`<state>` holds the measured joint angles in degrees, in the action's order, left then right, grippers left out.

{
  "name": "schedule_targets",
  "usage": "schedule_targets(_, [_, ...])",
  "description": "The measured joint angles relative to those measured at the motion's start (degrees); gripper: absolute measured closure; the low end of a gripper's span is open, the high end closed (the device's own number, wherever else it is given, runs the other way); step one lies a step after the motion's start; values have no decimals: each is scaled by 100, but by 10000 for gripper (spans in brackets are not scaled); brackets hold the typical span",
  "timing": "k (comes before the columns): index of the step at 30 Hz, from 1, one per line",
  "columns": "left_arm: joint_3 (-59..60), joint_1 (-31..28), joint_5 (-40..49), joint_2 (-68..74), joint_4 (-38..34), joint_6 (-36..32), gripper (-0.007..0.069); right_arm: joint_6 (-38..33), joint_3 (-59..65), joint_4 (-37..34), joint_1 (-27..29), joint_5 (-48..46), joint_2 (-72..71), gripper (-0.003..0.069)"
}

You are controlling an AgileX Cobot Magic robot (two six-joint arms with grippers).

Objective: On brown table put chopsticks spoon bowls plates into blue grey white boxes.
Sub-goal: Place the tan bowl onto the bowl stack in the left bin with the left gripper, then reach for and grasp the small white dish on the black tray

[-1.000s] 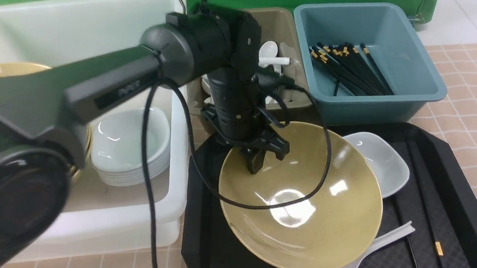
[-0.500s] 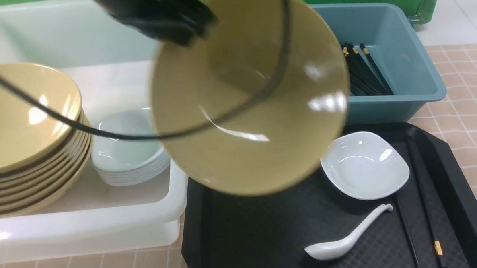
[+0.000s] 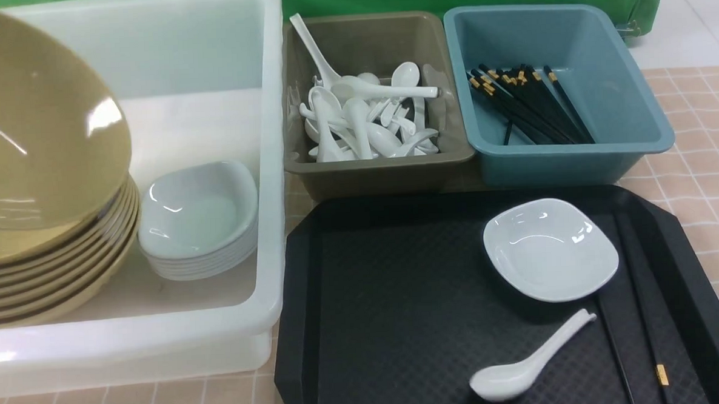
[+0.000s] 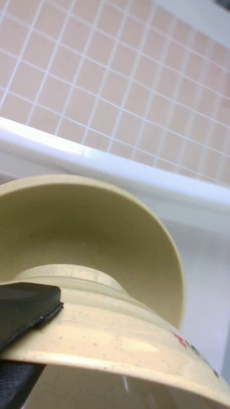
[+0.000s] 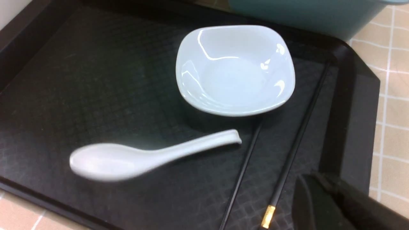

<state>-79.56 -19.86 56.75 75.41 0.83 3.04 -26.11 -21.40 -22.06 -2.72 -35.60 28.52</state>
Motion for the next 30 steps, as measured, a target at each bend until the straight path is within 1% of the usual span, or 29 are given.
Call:
schedule_targets(2, [327, -271, -451, 99, -239, -31, 610, 7, 0, 0, -108, 16, 0, 610])
schedule_targets(4, [424, -320, -604, 148, -274, -100, 592, 7, 0, 0, -154, 17, 0, 610])
schedule_targets(5, [525, -338, -724, 227, -275, -227, 554, 7, 0, 0, -205, 17, 0, 610])
schedule_targets(9, [579, -363, -852, 442, -303, -368, 340, 7, 0, 0, -254, 22, 0, 610])
schedule_targets(10, [579, -363, -846, 457, -309, -368, 295, 7, 0, 0, -254, 22, 0, 610])
schedule_targets(11, [579, -363, -846, 456, -308, -368, 284, 7, 0, 0, -254, 22, 0, 610])
schedule_targets(12, [560, -363, -801, 443, -327, -362, 210, 12, 7, 0, -254, 23, 4, 610])
schedule_targets(14, [475, -363, -694, 375, -385, -334, 132, 18, 69, -32, -264, 104, 54, 610])
schedule_targets(16, [259, -363, -595, 209, -525, -304, 81, 18, 206, -121, -281, 211, 151, 610])
schedule_targets(18, [6, -363, -544, -78, -672, -304, 55, 18, 369, -287, -349, 355, 272, 607])
schedule_targets(20, [-208, -348, -526, -451, -863, -354, 61, 18, 456, -458, -487, 472, 427, 595])
schedule_targets(22, [-269, -261, -519, -865, -1068, -554, 78, 18, 434, -524, -637, 464, 622, 567])
schedule_targets(25, [-239, 32, -470, -1390, -1209, -928, 165, 18, 282, -559, -836, 316, 1103, 496])
schedule_targets(26, [-106, 213, -511, -1676, -1247, -1019, 218, 25, 166, -559, -920, 265, 1364, 445])
schedule_targets(27, [17, 353, -551, -1848, -1275, -1063, 267, 25, 66, -560, -958, 236, 1591, 412])
schedule_targets(28, [90, 428, -580, -1893, -1280, -1089, 277, 25, 38, -566, -964, 229, 1591, 403])
schedule_targets(30, [743, 971, -889, -2582, -1306, -1197, 431, 25, -455, -567, -998, 181, 2322, 296])
